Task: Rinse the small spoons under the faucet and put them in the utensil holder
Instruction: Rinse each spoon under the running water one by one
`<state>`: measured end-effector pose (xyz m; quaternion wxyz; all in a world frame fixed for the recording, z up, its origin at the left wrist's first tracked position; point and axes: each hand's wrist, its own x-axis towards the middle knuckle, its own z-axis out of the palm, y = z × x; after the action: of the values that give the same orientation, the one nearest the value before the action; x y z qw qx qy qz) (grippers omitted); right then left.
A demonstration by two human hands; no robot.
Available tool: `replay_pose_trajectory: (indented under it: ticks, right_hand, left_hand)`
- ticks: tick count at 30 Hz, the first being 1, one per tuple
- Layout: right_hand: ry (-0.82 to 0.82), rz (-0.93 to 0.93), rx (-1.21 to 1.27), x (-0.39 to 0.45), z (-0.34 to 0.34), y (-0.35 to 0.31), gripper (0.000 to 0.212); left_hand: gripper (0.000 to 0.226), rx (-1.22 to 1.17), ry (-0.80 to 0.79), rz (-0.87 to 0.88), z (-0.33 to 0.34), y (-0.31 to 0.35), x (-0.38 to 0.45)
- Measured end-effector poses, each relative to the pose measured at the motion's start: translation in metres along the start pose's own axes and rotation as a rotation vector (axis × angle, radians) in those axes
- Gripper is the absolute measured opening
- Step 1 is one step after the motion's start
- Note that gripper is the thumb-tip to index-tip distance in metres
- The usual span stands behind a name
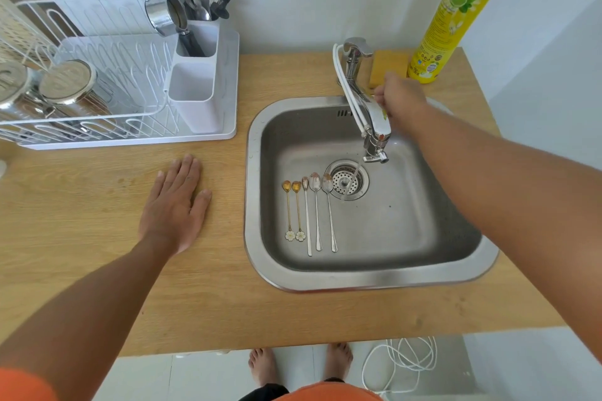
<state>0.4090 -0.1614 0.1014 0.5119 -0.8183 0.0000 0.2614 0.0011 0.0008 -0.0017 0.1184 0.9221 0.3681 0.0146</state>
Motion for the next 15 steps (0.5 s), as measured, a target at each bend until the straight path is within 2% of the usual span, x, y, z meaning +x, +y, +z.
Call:
replay_pose_trajectory:
  ticks: [2, 8, 15]
  right_hand:
    - [0.044, 0.044, -0.038, -0.002, -0.006, 0.032, 0.028]
    - [-0.066, 0.162, -0.208, -0.014, -0.004, 0.126, 0.021]
    - [-0.176, 0.172, -0.338, -0.036, 0.021, 0.169, 0.016]
  left_hand:
    - [0.068, 0.000, 0.002, 0.001, 0.001, -0.001, 0.000]
    - [0.068, 0.006, 0.006, -0.002, 0.003, -0.003, 0.000]
    - [0.069, -0.002, 0.009, -0.005, 0.001, -0.001, 0.000]
